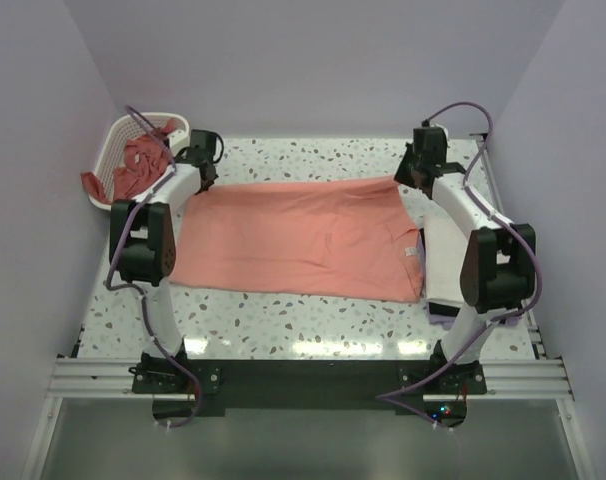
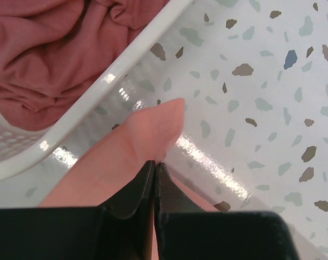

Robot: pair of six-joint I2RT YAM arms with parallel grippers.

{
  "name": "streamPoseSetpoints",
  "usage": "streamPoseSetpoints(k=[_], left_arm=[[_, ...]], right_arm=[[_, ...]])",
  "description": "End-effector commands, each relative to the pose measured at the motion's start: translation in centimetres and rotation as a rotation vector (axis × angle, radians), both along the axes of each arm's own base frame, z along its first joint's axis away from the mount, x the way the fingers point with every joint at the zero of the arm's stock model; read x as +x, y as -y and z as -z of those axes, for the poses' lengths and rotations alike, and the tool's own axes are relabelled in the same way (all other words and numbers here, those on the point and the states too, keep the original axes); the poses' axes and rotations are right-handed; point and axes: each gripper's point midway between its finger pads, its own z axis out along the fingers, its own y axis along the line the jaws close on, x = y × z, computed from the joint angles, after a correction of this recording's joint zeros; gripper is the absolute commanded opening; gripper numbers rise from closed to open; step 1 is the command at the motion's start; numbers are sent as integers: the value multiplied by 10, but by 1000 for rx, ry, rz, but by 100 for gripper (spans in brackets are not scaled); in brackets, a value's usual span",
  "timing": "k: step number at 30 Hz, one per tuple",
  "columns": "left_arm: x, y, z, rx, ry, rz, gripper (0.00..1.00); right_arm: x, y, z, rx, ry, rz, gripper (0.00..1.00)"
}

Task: Fold and stack the t-shirts
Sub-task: Fold the tshirt

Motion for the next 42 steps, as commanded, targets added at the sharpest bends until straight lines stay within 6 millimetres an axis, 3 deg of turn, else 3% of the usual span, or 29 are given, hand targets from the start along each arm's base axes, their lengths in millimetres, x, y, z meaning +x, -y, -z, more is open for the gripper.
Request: streamPoseSetpoints(k=[1, 4, 5, 6, 9, 20, 29, 42], left_arm=[[-11, -10, -23, 11, 65, -55, 0], [-20, -11, -24, 0, 75, -66, 0], [-27, -11, -17, -1, 58, -68, 0], [-31, -12, -15, -6, 58, -79, 0], [-42, -12, -13, -15, 61, -90, 0], [-76, -15, -7, -41, 88, -118, 0], [-93, -10, 4, -79, 86, -109, 0], [-114, -10, 13, -101, 79, -125, 2]], right_arm=[[-15, 5, -27, 40, 78, 33, 0], [-41, 4, -15, 61, 52, 27, 0], [-47, 3, -21, 72, 69, 29, 0], [-59, 3, -6, 72, 34, 28, 0], [-81, -1, 1, 100, 19, 21, 0], [-145, -1, 19, 126, -17, 3, 0], [-170, 3, 33, 120, -41, 5, 0], [-179, 3, 57, 110, -103, -4, 0]])
